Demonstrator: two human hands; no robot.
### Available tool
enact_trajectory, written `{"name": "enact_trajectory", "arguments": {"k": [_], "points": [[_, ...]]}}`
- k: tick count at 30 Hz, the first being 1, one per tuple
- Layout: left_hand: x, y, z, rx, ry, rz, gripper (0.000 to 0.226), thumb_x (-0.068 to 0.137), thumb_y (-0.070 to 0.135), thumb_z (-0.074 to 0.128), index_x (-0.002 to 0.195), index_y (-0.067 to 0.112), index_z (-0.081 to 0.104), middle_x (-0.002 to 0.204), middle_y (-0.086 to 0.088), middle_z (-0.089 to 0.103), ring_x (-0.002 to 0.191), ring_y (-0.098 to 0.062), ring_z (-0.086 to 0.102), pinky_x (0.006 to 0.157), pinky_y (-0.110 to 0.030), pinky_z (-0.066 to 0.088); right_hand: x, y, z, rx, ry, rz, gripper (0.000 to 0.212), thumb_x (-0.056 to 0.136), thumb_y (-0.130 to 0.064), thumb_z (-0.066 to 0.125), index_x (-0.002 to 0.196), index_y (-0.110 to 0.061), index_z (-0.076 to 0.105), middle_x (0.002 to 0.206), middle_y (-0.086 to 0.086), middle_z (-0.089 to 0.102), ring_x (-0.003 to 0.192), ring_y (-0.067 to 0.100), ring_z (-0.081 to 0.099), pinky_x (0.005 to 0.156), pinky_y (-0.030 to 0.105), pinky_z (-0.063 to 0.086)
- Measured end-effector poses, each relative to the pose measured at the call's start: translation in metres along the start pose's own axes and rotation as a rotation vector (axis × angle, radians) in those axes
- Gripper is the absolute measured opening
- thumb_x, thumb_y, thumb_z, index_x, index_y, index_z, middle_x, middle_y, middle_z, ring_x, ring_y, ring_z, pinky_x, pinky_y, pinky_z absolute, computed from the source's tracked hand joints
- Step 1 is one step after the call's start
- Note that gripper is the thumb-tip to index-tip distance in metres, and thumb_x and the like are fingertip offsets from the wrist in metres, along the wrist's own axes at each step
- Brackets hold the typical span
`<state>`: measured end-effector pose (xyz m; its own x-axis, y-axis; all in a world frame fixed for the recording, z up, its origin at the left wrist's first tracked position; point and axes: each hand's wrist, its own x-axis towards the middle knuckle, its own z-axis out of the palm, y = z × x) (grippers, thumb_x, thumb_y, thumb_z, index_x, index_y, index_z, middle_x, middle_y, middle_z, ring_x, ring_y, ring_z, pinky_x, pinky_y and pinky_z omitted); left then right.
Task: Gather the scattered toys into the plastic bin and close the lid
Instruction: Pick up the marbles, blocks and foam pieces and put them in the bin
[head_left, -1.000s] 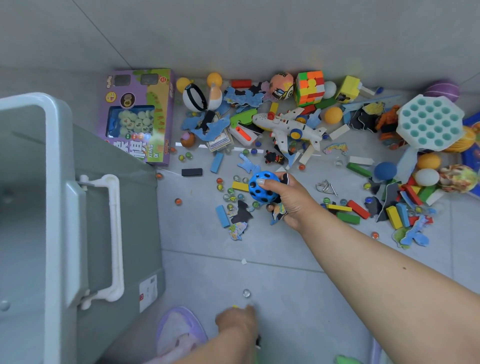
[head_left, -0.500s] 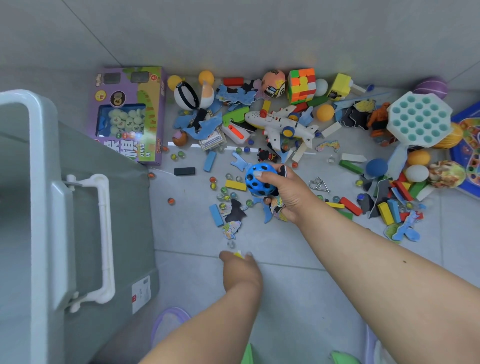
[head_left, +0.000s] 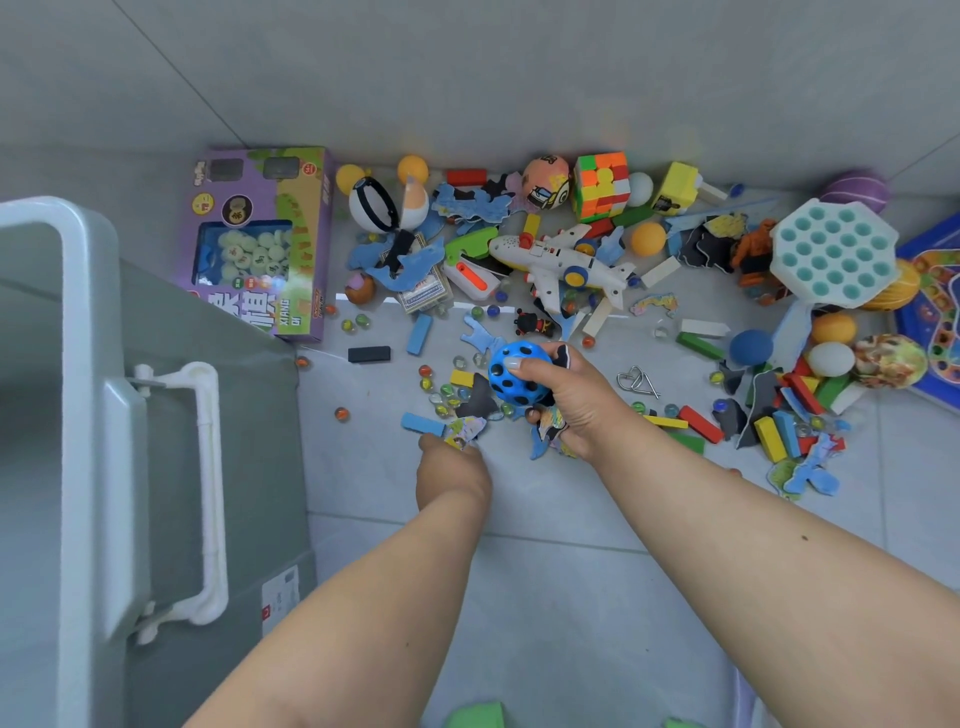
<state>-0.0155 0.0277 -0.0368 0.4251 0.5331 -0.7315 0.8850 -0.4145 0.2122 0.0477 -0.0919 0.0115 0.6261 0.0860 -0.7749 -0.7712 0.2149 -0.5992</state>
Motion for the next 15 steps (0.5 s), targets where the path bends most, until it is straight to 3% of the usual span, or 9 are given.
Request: {"name": "enact_trajectory", "arguments": {"k": [4, 9, 13, 15], "points": [[0.000, 0.000, -0.007, 0.069, 0.004, 0.051, 0.032, 0.097, 0.026, 0.044, 0.123, 0.008, 0.042, 0.113, -0.016, 0.061, 0.106, -0.035, 0.057, 0.075, -0.032, 0.038, 0.001, 0.001, -0.003, -0.002, 0.020, 0.013, 0.020, 0.079, -0.018, 0.071, 0.090, -0.020, 0.054, 0.090, 0.006, 0.060, 0.076, 0.020, 0.056, 0.052, 0.025, 0.039], [-0.003, 0.002, -0.013, 0.040, 0.067, 0.115, 0.036, 0.094, 0.026, 0.047, 0.121, 0.007, 0.032, 0.105, -0.014, 0.062, 0.096, -0.034, 0.060, 0.078, -0.037, 0.045, 0.001, 0.004, -0.005, 0.011, 0.038, 0.033, 0.022, 0.079, -0.019, 0.072, 0.091, -0.020, 0.053, 0.091, 0.008, 0.061, 0.076, 0.021, 0.056, 0.052, 0.025, 0.039], [0.007, 0.006, -0.025, 0.018, 0.110, 0.148, 0.036, 0.095, 0.024, 0.046, 0.126, 0.015, 0.030, 0.091, -0.009, 0.059, 0.081, -0.031, 0.055, 0.070, -0.035, 0.043, 0.002, 0.006, -0.006, 0.022, 0.033, 0.039, 0.023, 0.078, -0.018, 0.072, 0.092, -0.019, 0.054, 0.092, 0.009, 0.061, 0.076, 0.021, 0.056, 0.052, 0.025, 0.039], [0.016, 0.009, -0.030, 0.029, 0.078, 0.142, 0.037, 0.095, 0.024, 0.046, 0.129, 0.019, 0.031, 0.088, -0.007, 0.056, 0.083, -0.031, 0.057, 0.072, -0.036, 0.046, 0.003, 0.008, -0.005, 0.018, 0.026, 0.038, 0.022, 0.079, -0.018, 0.072, 0.092, -0.019, 0.054, 0.092, 0.009, 0.061, 0.077, 0.022, 0.056, 0.052, 0.025, 0.039]]}}
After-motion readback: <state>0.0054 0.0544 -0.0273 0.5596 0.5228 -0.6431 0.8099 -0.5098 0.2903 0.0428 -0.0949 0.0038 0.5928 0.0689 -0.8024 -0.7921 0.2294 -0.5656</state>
